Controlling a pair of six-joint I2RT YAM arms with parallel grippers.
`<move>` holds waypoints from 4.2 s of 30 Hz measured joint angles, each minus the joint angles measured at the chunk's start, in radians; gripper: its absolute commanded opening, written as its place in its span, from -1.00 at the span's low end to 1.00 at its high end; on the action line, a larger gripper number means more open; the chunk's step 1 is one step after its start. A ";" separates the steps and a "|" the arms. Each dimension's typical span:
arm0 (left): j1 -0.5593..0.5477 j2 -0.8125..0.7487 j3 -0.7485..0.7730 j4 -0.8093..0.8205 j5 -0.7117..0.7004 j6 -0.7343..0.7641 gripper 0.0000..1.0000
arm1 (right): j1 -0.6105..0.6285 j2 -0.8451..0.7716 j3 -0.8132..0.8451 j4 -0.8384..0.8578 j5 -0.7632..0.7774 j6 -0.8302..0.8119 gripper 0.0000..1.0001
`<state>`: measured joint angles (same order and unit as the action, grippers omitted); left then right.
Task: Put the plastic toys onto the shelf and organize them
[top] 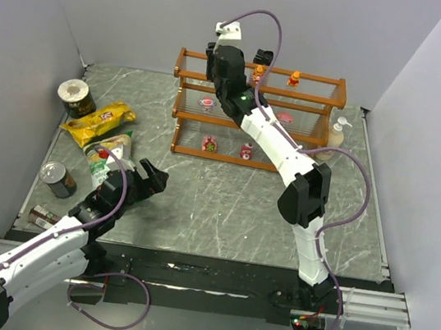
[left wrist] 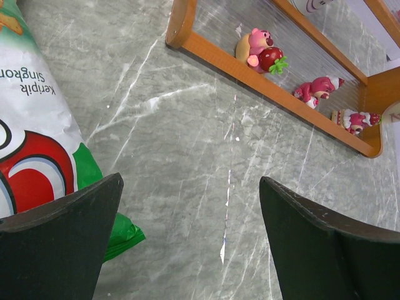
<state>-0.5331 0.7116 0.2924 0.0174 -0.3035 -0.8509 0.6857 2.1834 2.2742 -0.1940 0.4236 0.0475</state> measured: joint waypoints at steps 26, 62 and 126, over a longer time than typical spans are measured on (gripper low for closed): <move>0.000 0.000 0.000 0.000 0.000 0.000 0.93 | 0.021 0.047 0.050 0.003 0.038 -0.038 -0.01; 0.000 0.012 0.007 0.000 0.002 0.001 0.93 | 0.024 -0.117 -0.058 -0.072 -0.008 -0.029 1.00; 0.000 -0.093 0.011 0.046 0.059 0.048 0.93 | -0.034 -1.783 -1.623 -0.473 -0.011 0.404 1.00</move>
<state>-0.5335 0.6189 0.3035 0.0635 -0.2447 -0.8024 0.6518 0.4007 0.6514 -0.6674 0.4129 0.4519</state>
